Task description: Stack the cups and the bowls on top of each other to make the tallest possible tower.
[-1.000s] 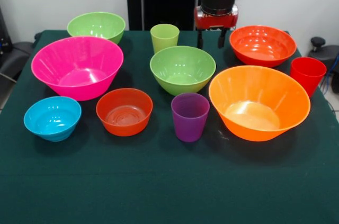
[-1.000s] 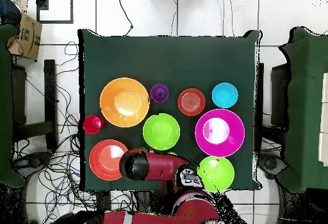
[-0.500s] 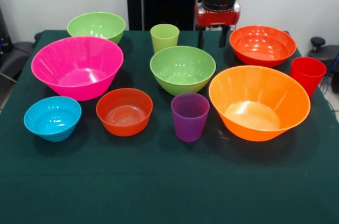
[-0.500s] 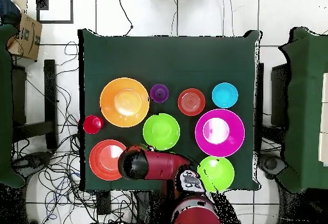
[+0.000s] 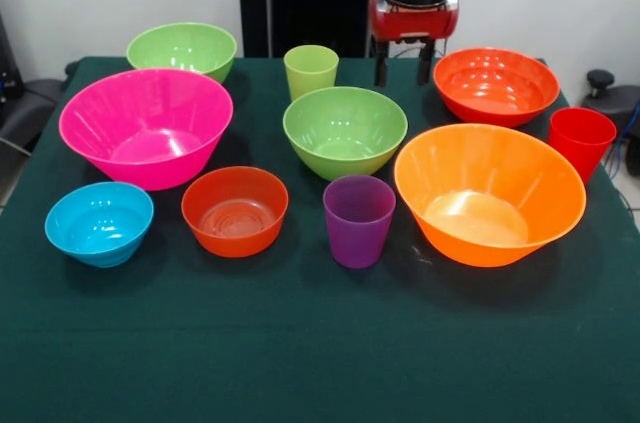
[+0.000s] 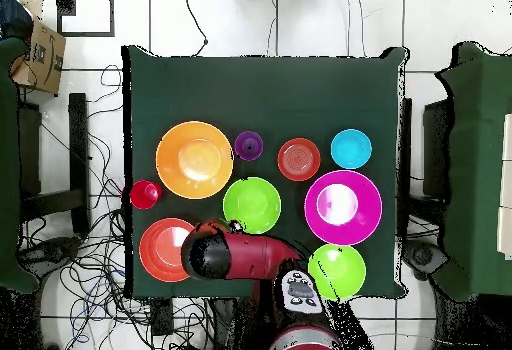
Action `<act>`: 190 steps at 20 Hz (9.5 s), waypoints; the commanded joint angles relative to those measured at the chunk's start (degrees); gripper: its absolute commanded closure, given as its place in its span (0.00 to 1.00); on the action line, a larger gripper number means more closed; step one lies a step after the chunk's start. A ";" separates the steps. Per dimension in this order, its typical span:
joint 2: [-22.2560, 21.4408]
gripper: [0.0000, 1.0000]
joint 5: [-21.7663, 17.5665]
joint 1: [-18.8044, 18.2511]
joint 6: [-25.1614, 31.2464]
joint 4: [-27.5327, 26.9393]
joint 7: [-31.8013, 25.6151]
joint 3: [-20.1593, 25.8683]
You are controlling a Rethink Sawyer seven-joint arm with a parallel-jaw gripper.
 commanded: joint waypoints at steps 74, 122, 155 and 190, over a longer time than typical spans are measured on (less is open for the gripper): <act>20.06 1.00 1.78 12.33 -12.31 -10.30 19.06 0.34; -9.05 1.00 -1.52 -12.98 20.18 -0.91 7.51 17.19; -3.97 1.00 -13.06 -20.92 17.96 -5.46 7.23 19.32; 1.69 1.00 -13.59 -22.70 17.49 -13.55 6.74 21.83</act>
